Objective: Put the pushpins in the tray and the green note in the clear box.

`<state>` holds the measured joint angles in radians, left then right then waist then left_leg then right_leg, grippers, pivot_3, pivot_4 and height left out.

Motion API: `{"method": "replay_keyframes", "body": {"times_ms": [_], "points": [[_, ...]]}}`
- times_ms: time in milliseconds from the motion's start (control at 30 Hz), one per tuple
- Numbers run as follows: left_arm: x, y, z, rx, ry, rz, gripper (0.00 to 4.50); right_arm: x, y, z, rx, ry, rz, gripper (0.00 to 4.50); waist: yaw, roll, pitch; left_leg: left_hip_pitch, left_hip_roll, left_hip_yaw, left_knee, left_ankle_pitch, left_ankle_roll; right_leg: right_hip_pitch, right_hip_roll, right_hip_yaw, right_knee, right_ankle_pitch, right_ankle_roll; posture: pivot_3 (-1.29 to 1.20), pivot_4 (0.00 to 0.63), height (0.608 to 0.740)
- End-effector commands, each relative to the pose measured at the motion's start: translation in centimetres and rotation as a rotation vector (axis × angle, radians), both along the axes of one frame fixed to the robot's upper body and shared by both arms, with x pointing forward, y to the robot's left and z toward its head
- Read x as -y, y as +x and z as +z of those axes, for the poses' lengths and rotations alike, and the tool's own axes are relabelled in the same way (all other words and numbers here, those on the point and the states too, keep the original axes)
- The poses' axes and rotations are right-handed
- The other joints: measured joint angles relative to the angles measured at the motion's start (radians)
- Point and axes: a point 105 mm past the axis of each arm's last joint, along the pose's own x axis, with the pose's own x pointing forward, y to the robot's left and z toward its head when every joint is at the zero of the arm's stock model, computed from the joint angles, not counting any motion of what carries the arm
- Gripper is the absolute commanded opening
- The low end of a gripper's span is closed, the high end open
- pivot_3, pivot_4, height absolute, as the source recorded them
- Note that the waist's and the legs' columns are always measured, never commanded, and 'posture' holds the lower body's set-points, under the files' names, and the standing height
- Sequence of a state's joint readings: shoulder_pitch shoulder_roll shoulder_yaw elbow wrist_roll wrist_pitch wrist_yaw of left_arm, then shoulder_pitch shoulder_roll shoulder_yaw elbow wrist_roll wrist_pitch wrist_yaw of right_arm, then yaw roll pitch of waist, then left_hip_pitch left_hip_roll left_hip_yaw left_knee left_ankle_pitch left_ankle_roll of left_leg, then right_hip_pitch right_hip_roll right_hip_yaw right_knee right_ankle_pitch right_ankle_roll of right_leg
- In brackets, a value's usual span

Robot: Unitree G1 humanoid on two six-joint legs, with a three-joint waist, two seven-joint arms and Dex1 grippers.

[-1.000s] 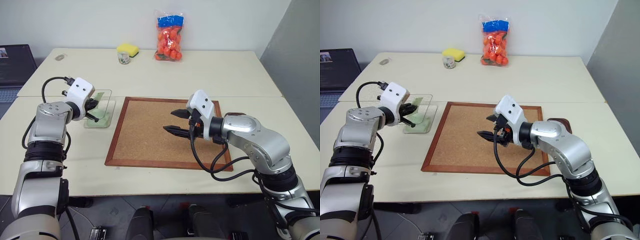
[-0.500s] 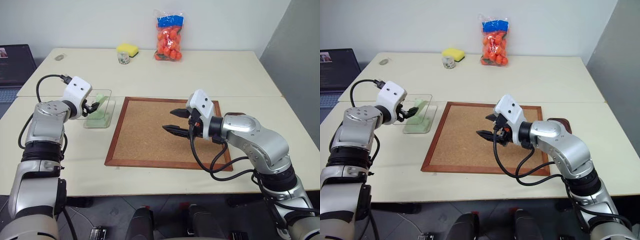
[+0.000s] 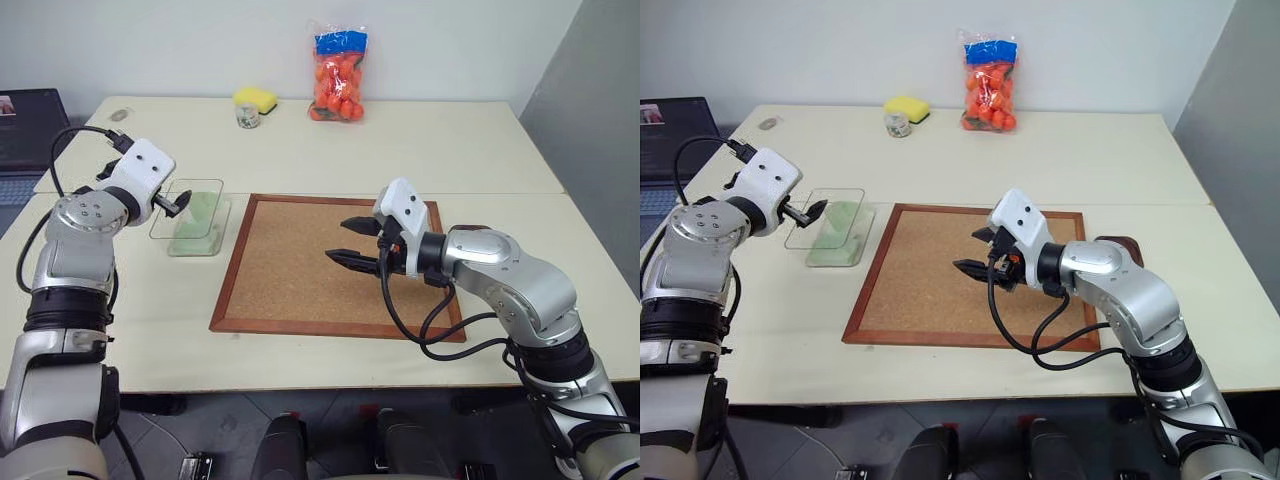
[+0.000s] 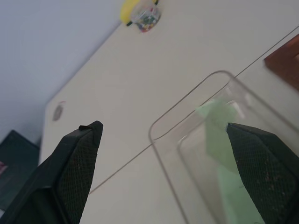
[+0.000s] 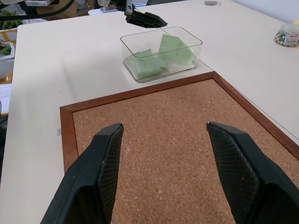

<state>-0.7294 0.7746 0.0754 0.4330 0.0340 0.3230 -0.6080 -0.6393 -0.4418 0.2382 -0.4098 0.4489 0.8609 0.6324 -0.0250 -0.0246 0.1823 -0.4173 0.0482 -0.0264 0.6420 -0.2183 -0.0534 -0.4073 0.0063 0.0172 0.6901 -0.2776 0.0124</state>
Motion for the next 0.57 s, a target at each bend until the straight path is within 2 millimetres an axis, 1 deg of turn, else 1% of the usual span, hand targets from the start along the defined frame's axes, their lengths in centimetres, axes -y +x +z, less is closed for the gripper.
{"method": "replay_keyframes", "body": {"times_ms": [33, 67, 133, 200, 233, 300, 333, 433, 500, 567], "points": [[3.0, -0.9, 2.0, 0.034, -0.171, -0.131, 4.48, 0.6, -0.2, 1.0, 0.054, 0.034, -0.022, 3.02, -0.001, 0.0, 0.0, 0.0, 0.0, 0.0, 0.0, 0.0, 0.0, 0.0, 0.0, 0.0, 0.0, 0.0, 0.0, 0.0, 0.15, 0.74], [4.1, -1.1, 2.0, 0.034, -0.222, -0.181, 4.48, 0.8, -0.2, 0.9, 0.059, 0.041, -0.033, 3.02, -0.002, 0.0, 0.0, 0.0, 0.0, 0.0, 0.001, 0.0, 0.0, 0.0, 0.0, 0.001, 0.0, 0.0, 0.0, 0.0, 0.15, 0.74], [6.6, -2.0, 2.0, 0.071, -0.232, -0.264, 4.48, 2.0, 0.1, 1.1, 0.105, 0.075, -0.105, 3.02, -0.002, 0.0, 0.0, 0.0, 0.0, 0.0, 0.001, 0.0, 0.0, 0.0, 0.0, 0.001, 0.0, 0.0, 0.0, 0.0, 0.15, 0.74], [7.5, -2.4, 2.0, 0.101, -0.229, -0.275, 4.48, 2.5, 0.2, 1.1, 0.137, 0.091, -0.147, 3.02, -0.001, 0.0, 0.0, 0.0, 0.0, 0.0, 0.0, 0.0, 0.0, 0.0, 0.0, 0.001, 0.0, 0.001, -0.001, 0.0, 0.15, 0.74], [9.2, -3.0, 1.4, 0.07, -0.313, -0.346, 4.48, 3.0, 0.0, 0.8, 0.155, 0.111, -0.18, 3.02, -0.002, 0.0, 0.0, 0.0, 0.0, 0.0, 0.001, 0.0, 0.0, 0.001, -0.001, 0.001, 0.0, 0.001, -0.001, 0.0, 0.15, 0.74], [12.7, -4.5, -1.4, -0.038, -0.353, -0.478, 4.48, 4.7, -0.3, -0.2, 0.159, 0.142, -0.276, 3.02, -0.002, -0.001, 0.0, 0.001, 0.0, 0.0, 0.001, 0.0, 0.0, 0.001, -0.001, 0.001, 0.0, 0.0, 0.0, 0.0, 0.15, 0.74], [13.9, -5.3, -2.4, -0.087, -0.379, -0.528, 4.48, 5.6, -0.3, -0.8, 0.157, 0.151, -0.327, 3.02, -0.002, 0.0, -0.001, 0.001, 0.0, 0.0, 0.0, 0.0, 0.0, 0.001, -0.001, 0.001, -0.001, -0.001, 0.002, 0.0, 0.15, 0.74], [15.6, -6.7, -3.6, -0.143, -0.429, -0.605, 4.48, 7.2, -0.1, -1.7, 0.147, 0.181, -0.442, 3.02, -0.004, 0.0, 0.0, 0.001, -0.001, 0.001, 0.001, 0.0, 0.0, 0.001, -0.001, 0.002, 0.0, -0.001, 0.002, 0.0, 0.15, 0.74], [16.0, -6.9, -4.0, -0.144, -0.441, -0.614, 4.48, 7.7, -0.1, -2.0, 0.152, 0.195, -0.488, 3.02, -0.008, -0.001, 0.0, 0.002, 0.0, 0.001, 0.001, 0.0, 0.0, 0.001, 0.0, 0.003, 0.001, -0.001, 0.003, 0.0, 0.15, 0.74], [15.9, -6.9, -4.1, -0.146, -0.443, -0.62, 4.48, 8.0, 0.0, -2.2, 0.158, 0.202, -0.521, 3.02, -0.008, -0.001, 0.0, 0.003, 0.0, 0.001, 0.001, 0.0, 0.0, 0.001, 0.001, 0.003, 0.003, -0.002, 0.003, 0.0, 0.15, 0.74]]}}
